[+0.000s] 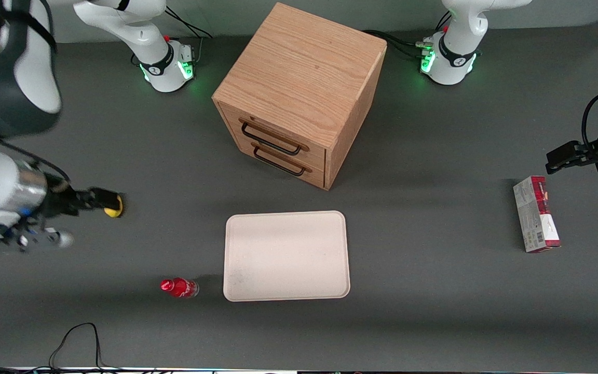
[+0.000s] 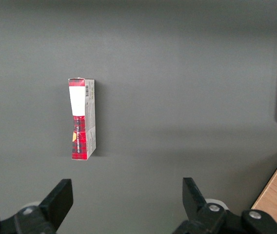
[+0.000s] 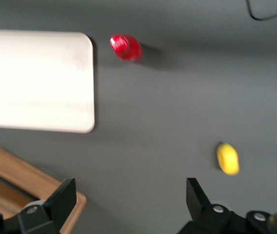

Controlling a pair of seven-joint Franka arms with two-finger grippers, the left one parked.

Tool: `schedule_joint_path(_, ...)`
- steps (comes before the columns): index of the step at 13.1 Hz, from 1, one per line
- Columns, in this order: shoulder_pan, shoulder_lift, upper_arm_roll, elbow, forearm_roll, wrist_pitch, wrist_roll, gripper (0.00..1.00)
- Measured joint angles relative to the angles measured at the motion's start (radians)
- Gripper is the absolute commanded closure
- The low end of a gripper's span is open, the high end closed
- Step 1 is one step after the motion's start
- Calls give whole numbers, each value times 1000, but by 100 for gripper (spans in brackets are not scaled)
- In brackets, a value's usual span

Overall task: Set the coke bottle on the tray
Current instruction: 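Move the right gripper down to the red Coca-Cola bottle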

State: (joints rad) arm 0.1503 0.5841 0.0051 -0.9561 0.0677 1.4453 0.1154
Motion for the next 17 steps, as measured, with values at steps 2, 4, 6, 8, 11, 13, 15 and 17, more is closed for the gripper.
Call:
schedule_joint_path(2,20,105,15,67,-2,73,46,1)
schedule_joint_path(4,41,154,15,93,-7,117,59,1)
schedule_joint_path(6,48,181,15,99,-20,162,60,1)
schedule_joint_path(8,47,215,15,101,-49,200,60,2)
schedule_joint_path(11,48,286,15,105,-71,268,60,4)
schedule_joint_path(13,48,330,15,106,-91,323,60,4)
schedule_joint_path(15,48,361,15,107,-96,368,60,4)
schedule_joint_path(17,48,372,15,108,-101,387,60,4)
